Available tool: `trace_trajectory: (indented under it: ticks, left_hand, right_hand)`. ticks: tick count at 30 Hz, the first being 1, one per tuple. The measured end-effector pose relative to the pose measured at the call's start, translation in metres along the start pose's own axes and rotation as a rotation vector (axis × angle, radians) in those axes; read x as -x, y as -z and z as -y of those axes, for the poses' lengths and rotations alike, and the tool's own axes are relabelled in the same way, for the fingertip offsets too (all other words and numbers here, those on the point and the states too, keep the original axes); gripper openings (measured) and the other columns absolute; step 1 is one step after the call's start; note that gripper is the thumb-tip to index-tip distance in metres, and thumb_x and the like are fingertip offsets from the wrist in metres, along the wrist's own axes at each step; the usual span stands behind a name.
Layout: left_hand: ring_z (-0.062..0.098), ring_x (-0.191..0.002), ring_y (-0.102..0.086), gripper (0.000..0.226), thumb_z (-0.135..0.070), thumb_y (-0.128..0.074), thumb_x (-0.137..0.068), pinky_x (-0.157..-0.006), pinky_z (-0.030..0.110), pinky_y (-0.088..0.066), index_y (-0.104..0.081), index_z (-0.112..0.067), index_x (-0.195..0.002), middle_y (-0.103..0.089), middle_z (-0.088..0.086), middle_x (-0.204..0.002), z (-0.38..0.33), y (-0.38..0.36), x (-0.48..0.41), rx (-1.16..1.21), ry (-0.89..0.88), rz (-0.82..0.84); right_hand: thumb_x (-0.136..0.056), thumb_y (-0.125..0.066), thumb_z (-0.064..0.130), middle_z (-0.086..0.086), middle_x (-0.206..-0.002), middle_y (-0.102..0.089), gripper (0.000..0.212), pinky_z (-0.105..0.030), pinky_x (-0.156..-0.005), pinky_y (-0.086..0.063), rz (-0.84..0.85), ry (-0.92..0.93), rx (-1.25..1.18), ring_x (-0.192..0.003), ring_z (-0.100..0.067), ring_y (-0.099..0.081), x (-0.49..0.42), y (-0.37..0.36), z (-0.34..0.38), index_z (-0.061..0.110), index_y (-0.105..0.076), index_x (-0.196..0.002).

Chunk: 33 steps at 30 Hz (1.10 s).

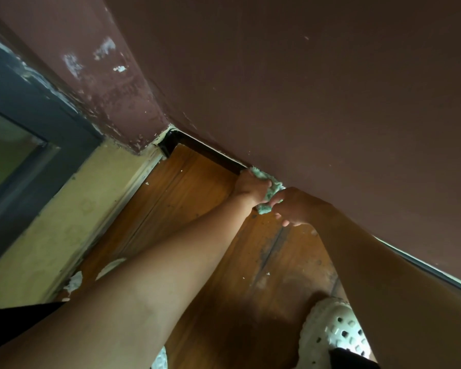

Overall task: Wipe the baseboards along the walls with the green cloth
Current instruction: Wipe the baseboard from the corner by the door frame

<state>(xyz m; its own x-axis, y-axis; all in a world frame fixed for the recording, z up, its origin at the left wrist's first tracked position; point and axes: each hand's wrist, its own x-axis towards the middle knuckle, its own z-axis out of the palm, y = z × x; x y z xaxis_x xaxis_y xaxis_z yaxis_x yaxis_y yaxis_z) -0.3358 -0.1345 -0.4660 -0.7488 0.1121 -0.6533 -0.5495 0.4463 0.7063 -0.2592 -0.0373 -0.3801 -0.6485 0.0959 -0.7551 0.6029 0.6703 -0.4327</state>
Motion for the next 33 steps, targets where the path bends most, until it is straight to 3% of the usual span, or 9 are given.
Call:
trace_trajectory:
  ticks: [2, 7, 12, 15, 18, 23, 25, 28, 33]
  left_hand:
    - [0.031, -0.096, -0.074, 0.033, -0.017, -0.075, -0.074, -0.086, 0.052, -0.061, -0.069, -0.007, -0.104, -0.075, 0.013, -0.106, -0.002, 0.006, 0.003, 0.046, -0.037, -0.021]
    - [0.027, -0.114, -0.068, 0.040, -0.017, -0.067, -0.091, -0.098, 0.040, -0.057, -0.058, -0.004, -0.127, -0.068, 0.010, -0.125, -0.011, 0.039, -0.011, 0.102, -0.058, -0.249]
    - [0.025, -0.107, -0.068, 0.042, -0.023, -0.066, -0.096, -0.094, 0.040, -0.059, -0.049, -0.007, -0.130, -0.065, 0.008, -0.123, -0.011, 0.026, -0.003, 0.042, -0.051, -0.199]
    - [0.023, -0.101, -0.071, 0.032, -0.022, -0.066, -0.093, -0.089, 0.035, -0.059, -0.060, -0.006, -0.121, -0.071, 0.008, -0.115, -0.011, 0.012, 0.012, -0.221, -0.135, -0.041]
    - [0.023, -0.110, -0.068, 0.028, -0.014, -0.067, -0.091, -0.092, 0.033, -0.056, -0.064, -0.010, -0.118, -0.070, 0.007, -0.120, -0.010, 0.011, 0.028, -0.470, -0.226, 0.099]
    - [0.029, -0.128, -0.058, 0.045, -0.010, -0.061, -0.095, -0.102, 0.033, -0.048, -0.050, -0.010, -0.138, -0.061, 0.010, -0.138, -0.022, 0.051, 0.046, -0.503, -0.218, -0.039]
    - [0.030, -0.126, -0.059, 0.041, -0.010, -0.056, -0.096, -0.101, 0.034, -0.048, -0.055, -0.012, -0.137, -0.062, 0.010, -0.137, -0.031, 0.071, 0.054, -0.469, -0.214, -0.068]
    - [0.029, -0.115, -0.065, 0.030, -0.008, -0.050, -0.098, -0.089, 0.032, -0.051, -0.065, -0.013, -0.123, -0.068, 0.010, -0.127, -0.041, 0.086, 0.070, -0.342, -0.210, -0.073]
    - [0.030, -0.112, -0.066, 0.034, -0.002, -0.046, -0.100, -0.094, 0.032, -0.055, -0.068, -0.008, -0.125, -0.068, 0.012, -0.126, -0.047, 0.103, 0.113, -0.162, -0.197, -0.012]
  right_hand:
    - [-0.096, -0.053, 0.011, -0.010, -0.101, -0.069, 0.031, -0.040, -0.080, -0.059, -0.001, 0.012, 0.004, -0.081, -0.024, -0.066, 0.000, 0.000, 0.001, 0.008, -0.064, -0.125]
    - [-0.093, -0.054, 0.002, -0.011, -0.111, -0.070, 0.034, -0.041, -0.082, -0.061, 0.015, -0.005, 0.043, -0.092, -0.028, -0.073, 0.003, 0.002, -0.007, 0.014, -0.063, -0.124]
    - [-0.092, -0.054, -0.001, -0.009, -0.113, -0.070, 0.042, -0.039, -0.076, -0.062, 0.023, -0.029, 0.085, -0.087, -0.024, -0.073, 0.012, 0.003, -0.015, 0.016, -0.061, -0.130]
    - [-0.095, -0.054, 0.007, -0.008, -0.097, -0.066, 0.033, -0.030, -0.061, -0.055, -0.023, -0.029, 0.028, -0.078, -0.022, -0.065, 0.017, 0.000, -0.013, 0.008, -0.062, -0.127]
    - [-0.095, -0.054, 0.011, -0.006, -0.096, -0.062, 0.033, -0.031, -0.071, -0.054, -0.028, -0.043, 0.046, -0.083, -0.022, -0.061, 0.026, -0.002, -0.014, 0.009, -0.063, -0.126]
    - [-0.096, -0.049, 0.012, -0.007, -0.104, -0.068, 0.029, -0.020, -0.050, -0.051, -0.074, -0.081, 0.075, -0.093, -0.027, -0.072, 0.061, 0.008, -0.018, 0.018, -0.066, -0.118]
    - [-0.096, -0.049, 0.015, -0.005, -0.107, -0.067, 0.028, -0.027, -0.063, -0.059, -0.109, -0.081, 0.053, -0.091, -0.025, -0.073, 0.078, 0.012, -0.014, 0.022, -0.066, -0.116]
    - [-0.093, -0.052, 0.012, -0.013, -0.095, -0.069, 0.023, -0.047, -0.078, -0.061, -0.152, -0.107, -0.031, -0.086, -0.034, -0.073, 0.097, 0.016, -0.012, 0.021, -0.068, -0.106]
    - [-0.091, -0.050, 0.009, -0.017, -0.099, -0.074, 0.024, -0.041, -0.076, -0.059, -0.175, -0.117, 0.063, -0.090, -0.036, -0.073, 0.132, 0.008, 0.002, 0.012, -0.070, -0.104]
